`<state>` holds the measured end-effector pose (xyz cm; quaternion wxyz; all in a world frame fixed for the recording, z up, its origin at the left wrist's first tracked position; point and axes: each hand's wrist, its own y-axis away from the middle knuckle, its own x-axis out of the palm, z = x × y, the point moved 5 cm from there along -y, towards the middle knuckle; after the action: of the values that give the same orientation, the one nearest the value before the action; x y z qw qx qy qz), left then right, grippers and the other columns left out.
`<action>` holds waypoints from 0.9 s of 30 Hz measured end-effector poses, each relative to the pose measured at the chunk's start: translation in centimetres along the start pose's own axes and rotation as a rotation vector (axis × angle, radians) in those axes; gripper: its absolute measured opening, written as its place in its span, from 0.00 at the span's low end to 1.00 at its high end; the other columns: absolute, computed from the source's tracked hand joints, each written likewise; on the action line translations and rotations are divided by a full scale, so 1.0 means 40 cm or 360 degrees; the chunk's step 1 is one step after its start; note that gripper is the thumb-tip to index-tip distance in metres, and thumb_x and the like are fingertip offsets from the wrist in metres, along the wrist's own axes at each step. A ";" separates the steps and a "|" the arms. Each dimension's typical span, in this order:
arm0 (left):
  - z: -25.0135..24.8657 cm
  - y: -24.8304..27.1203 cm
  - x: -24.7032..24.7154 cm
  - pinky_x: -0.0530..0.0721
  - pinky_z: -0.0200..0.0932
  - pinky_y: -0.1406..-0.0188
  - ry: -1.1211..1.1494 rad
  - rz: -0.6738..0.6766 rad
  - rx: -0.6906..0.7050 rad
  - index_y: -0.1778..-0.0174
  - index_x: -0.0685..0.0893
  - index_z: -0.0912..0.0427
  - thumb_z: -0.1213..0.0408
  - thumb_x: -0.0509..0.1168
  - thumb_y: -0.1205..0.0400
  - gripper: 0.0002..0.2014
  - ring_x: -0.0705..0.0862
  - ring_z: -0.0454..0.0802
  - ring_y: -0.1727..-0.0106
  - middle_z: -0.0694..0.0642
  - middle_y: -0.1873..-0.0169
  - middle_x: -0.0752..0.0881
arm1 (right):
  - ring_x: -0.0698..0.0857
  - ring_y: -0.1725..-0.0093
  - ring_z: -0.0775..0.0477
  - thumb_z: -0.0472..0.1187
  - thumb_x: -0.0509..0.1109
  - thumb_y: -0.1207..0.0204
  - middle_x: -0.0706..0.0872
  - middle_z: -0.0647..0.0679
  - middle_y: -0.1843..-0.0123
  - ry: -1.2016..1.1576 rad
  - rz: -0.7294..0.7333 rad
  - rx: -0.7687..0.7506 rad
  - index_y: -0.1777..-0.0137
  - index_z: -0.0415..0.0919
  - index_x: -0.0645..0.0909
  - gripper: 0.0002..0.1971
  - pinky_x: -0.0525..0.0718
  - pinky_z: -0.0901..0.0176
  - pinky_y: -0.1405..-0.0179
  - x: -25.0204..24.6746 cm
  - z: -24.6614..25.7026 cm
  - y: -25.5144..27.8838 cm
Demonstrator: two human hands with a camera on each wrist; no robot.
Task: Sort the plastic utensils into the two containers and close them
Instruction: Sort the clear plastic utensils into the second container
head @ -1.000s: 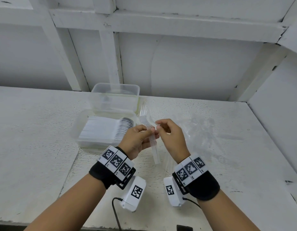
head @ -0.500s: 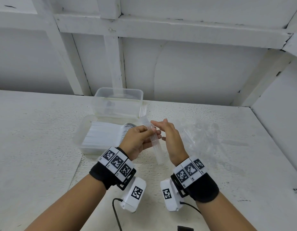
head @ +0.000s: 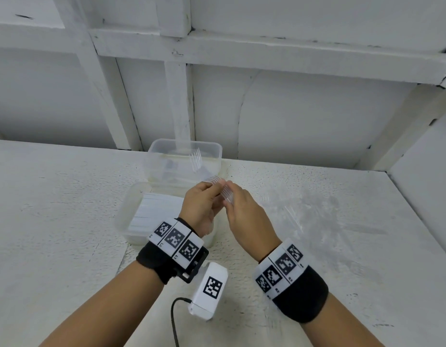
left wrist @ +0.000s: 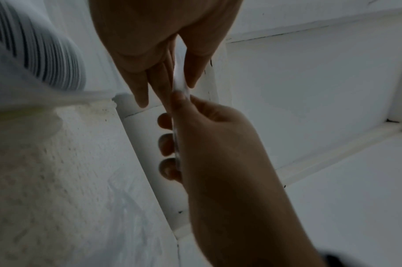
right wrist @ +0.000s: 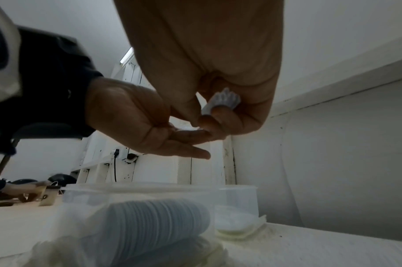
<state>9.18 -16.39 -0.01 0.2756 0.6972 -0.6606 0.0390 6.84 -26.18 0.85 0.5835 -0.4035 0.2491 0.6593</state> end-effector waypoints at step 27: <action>-0.325 -0.390 -0.330 0.84 0.53 0.42 -0.2276 -0.0373 -0.0304 0.45 0.83 0.75 0.71 0.63 0.20 0.12 0.87 0.63 0.47 0.69 0.48 0.87 | 0.81 0.39 0.37 0.38 0.53 0.17 0.80 0.43 0.33 0.0820 0.0763 -0.0316 0.27 0.42 0.69 0.18 0.80 0.49 0.40 0.170 -0.005 -0.576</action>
<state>26.28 0.75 0.25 -0.1612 0.5912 -0.6008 -0.5133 29.30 -17.97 -1.55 0.2884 -0.5413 0.4101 0.6750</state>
